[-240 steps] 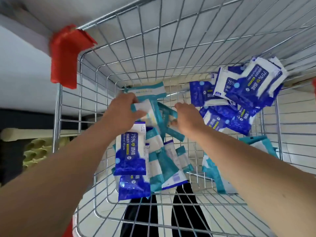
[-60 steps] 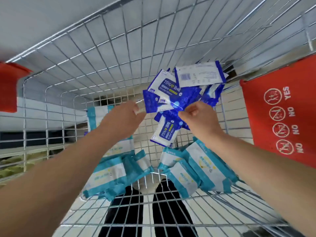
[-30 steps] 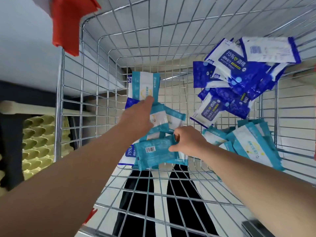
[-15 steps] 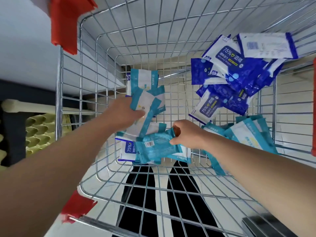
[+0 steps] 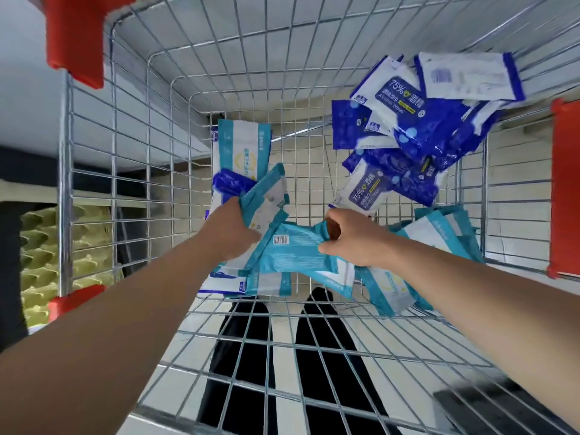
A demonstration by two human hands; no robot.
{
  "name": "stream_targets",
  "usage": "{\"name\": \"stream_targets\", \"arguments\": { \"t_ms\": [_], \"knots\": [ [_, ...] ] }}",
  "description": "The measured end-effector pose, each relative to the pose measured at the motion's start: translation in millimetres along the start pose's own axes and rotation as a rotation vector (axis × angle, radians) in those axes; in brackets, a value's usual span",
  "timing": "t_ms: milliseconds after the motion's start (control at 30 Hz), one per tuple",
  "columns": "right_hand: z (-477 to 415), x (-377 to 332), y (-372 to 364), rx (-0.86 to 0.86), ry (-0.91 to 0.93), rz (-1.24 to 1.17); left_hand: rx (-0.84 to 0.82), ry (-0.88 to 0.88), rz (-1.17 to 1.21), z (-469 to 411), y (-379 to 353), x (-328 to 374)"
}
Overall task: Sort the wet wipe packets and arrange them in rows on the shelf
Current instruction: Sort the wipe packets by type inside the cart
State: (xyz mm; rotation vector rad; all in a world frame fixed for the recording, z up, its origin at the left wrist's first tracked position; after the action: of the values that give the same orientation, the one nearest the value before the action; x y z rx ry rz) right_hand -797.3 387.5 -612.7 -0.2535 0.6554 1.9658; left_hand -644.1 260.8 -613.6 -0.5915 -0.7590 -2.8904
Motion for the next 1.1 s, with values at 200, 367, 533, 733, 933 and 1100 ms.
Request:
{"name": "stream_targets", "arguments": {
  "t_ms": [200,367,533,733,933,1100],
  "knots": [
    [18,-1,21,-0.022,0.044,-0.013,-0.033,-0.092,0.071,10,10,16],
    [49,17,66,-0.027,0.009,0.04,-0.08,-0.233,0.044,34,20,61],
    [84,58,98,-0.089,-0.078,0.258,-0.153,-0.41,-0.148,55,-4,127],
    [95,127,93,-0.131,-0.161,0.441,-0.396,-0.425,-0.307,51,-80,158],
    [94,160,94,-0.036,-0.118,0.404,-0.555,-0.269,0.023,46,-109,165],
    [91,172,94,-0.043,-0.119,0.392,-0.712,-0.075,0.421,55,-104,178]
  ]
}}
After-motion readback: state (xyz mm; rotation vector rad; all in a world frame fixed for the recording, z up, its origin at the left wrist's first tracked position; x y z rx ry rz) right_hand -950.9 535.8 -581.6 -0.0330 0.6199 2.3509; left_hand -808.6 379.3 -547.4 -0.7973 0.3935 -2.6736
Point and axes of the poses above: each hand's wrist, its own z-axis away from the middle knuckle, its own y-axis out of the back of the hand, x = y × z, the point moved 7 cm from there along -z, towards the middle knuckle, and after that the axes turned 2 degrees about z, right-handed, at the moved point
